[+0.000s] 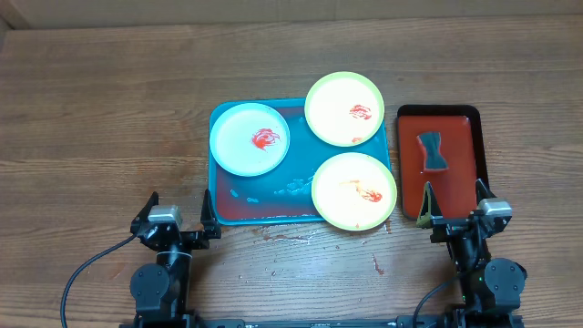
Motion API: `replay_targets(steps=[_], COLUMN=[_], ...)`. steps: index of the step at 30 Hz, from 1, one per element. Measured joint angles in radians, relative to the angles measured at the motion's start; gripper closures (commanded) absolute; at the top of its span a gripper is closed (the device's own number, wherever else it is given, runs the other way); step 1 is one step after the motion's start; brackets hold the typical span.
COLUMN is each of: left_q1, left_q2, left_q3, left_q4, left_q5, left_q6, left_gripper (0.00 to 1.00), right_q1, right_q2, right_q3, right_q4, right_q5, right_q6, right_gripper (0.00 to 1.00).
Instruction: Clean dirty plates on tray and stack at the side
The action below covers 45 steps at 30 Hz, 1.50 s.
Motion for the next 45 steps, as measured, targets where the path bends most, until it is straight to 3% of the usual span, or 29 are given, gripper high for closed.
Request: replay_targets(steps=[45], left_q1=[0.000], left_q2=[0.000], left_q3=[0.000], left_q4=[0.002], left_q5=[0.000], left_q6=[0.000], left_gripper=[0.00], right_q1=[0.000], right_q2=[0.000], right_q3=[0.000], right_q4=[0.020], right_q5=[0.000], right_q6=[0.000], right_gripper=[0.00])
